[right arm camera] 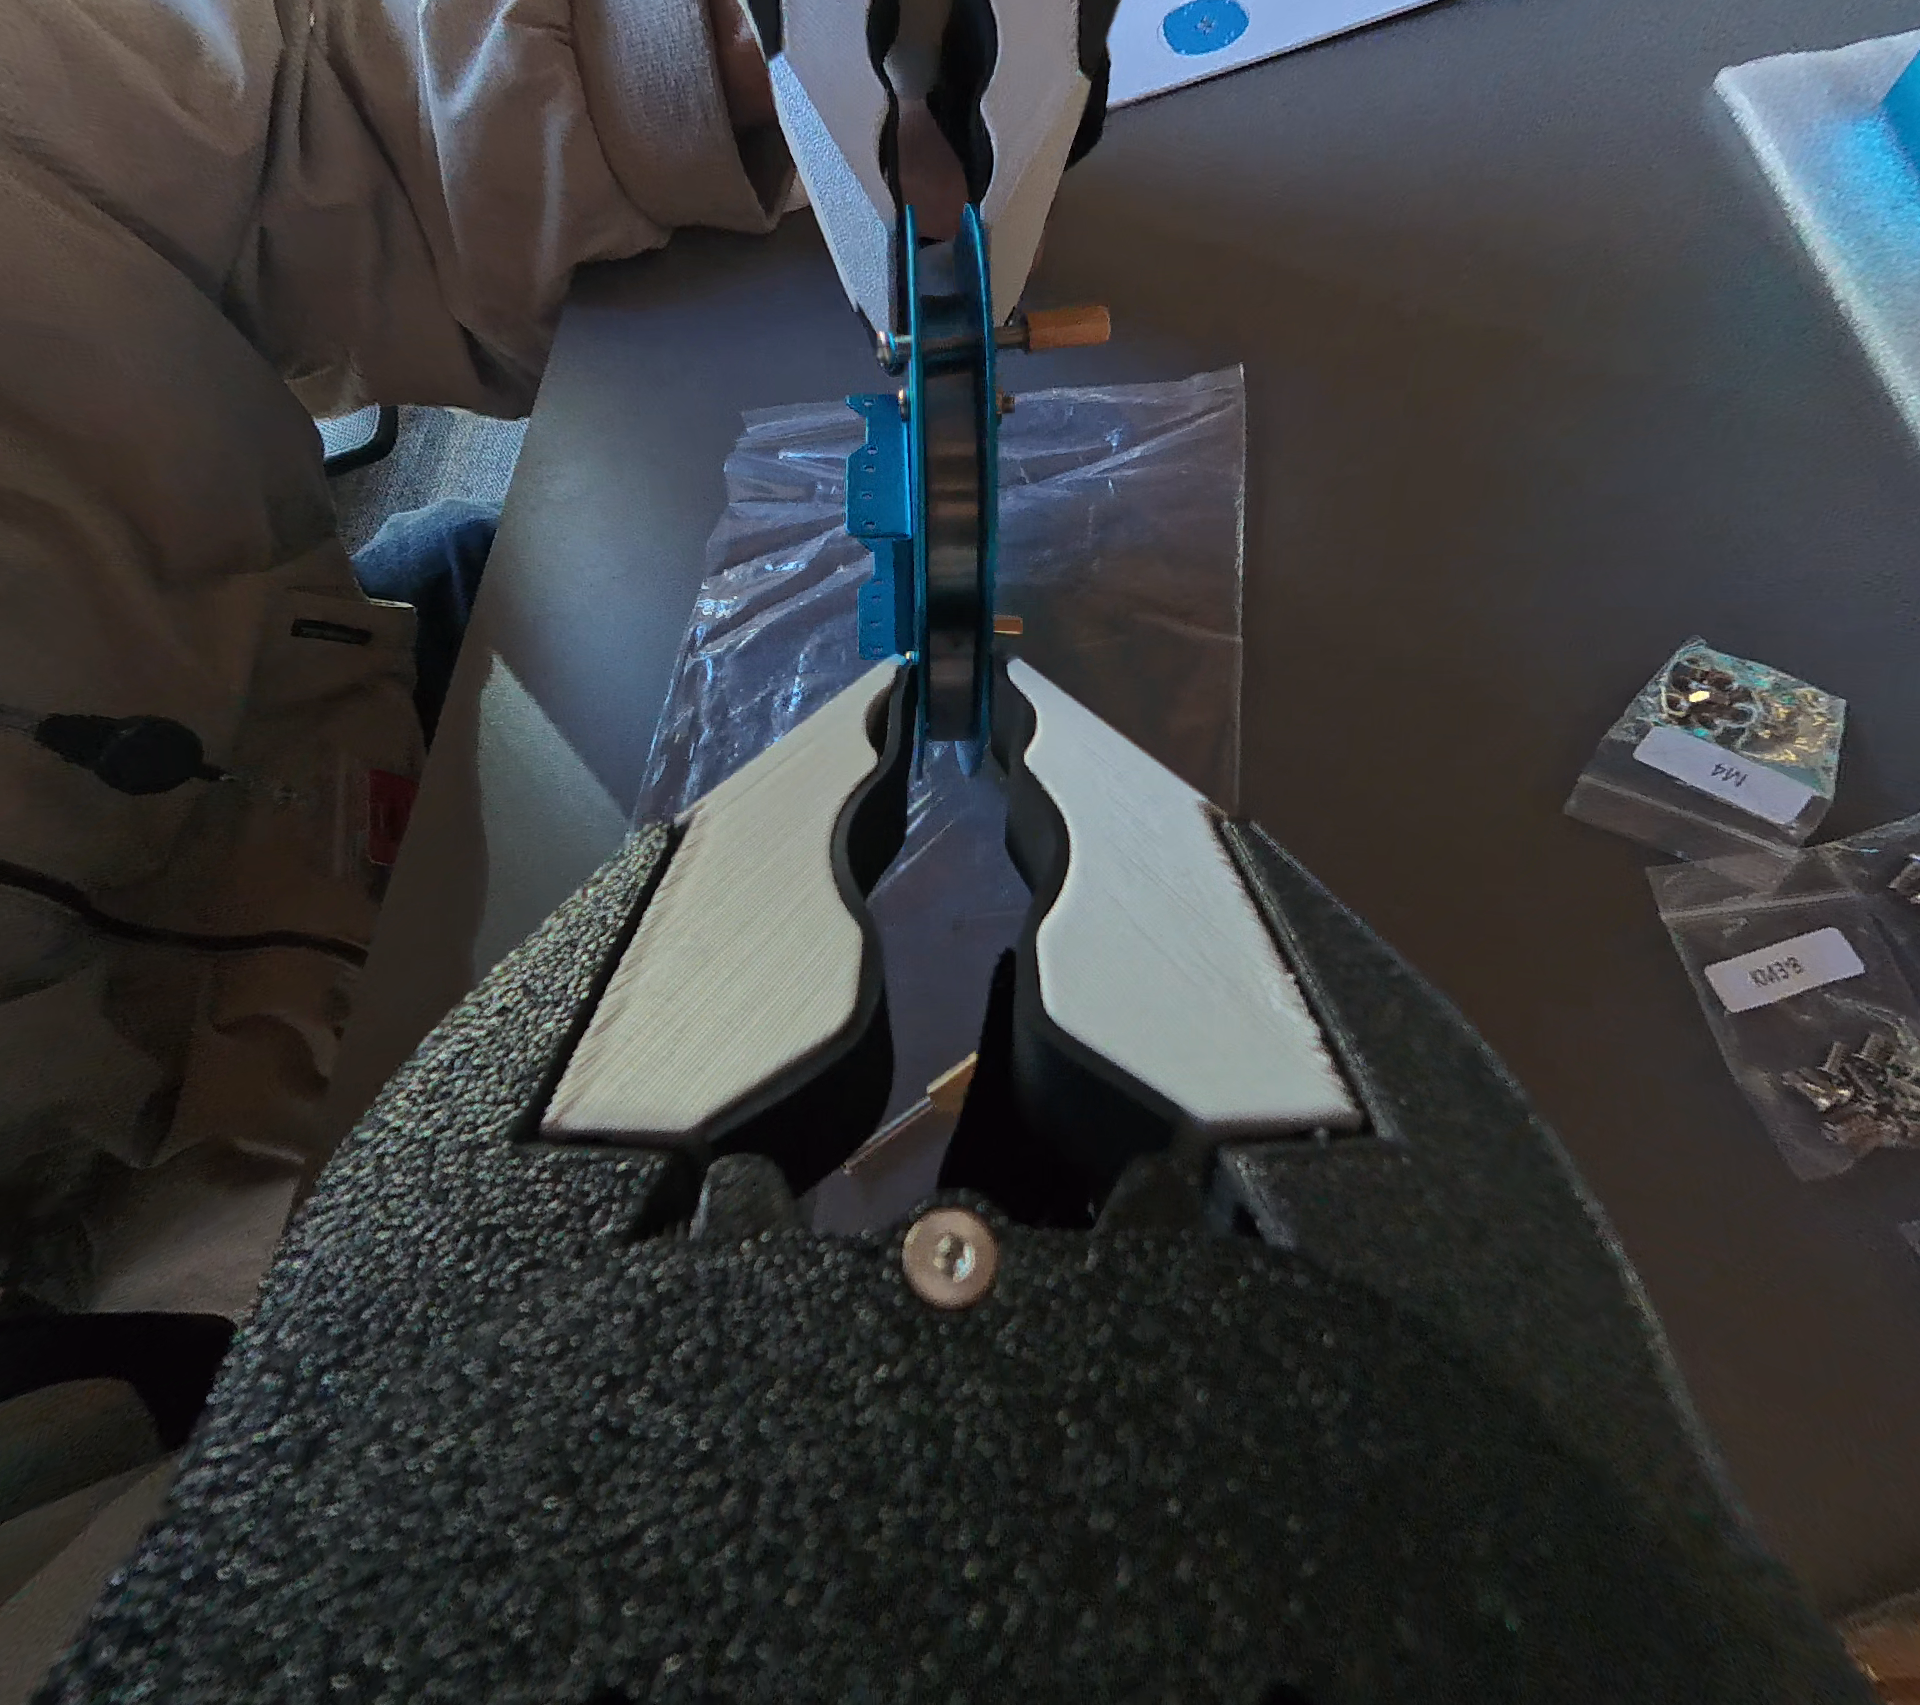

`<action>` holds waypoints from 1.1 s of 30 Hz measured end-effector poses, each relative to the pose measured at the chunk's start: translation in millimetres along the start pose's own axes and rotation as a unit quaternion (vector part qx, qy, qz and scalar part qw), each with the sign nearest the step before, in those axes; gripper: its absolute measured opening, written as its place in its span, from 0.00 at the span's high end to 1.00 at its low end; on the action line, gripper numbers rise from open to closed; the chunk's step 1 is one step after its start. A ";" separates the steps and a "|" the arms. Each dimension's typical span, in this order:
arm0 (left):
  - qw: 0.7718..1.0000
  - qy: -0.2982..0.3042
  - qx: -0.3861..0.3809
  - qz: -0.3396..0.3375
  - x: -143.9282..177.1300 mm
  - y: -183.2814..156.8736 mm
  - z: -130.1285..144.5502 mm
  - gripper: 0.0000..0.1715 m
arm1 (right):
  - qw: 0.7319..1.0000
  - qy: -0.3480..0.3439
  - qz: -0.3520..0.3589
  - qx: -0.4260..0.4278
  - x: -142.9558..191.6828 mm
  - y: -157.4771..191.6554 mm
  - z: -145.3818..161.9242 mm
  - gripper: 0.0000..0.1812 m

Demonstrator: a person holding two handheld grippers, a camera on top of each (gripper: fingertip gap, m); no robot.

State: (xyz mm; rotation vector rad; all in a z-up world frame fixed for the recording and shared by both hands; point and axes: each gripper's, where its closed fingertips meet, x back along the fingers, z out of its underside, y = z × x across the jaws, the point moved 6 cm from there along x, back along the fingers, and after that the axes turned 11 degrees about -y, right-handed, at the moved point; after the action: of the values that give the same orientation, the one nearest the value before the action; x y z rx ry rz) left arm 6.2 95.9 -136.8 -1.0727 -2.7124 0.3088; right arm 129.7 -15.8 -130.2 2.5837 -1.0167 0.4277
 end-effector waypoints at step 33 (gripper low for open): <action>0.998 0.034 -0.051 0.001 6.5 -4.4 10.5 0.93 | 0.999 -0.019 0.001 0.035 1.5 4.2 -4.3 0.93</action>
State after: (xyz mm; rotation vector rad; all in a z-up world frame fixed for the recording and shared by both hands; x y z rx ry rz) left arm -4.1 95.9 -145.0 -1.0918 -2.6917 0.1314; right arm 127.2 -17.9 -124.9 2.6627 -1.0343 0.4246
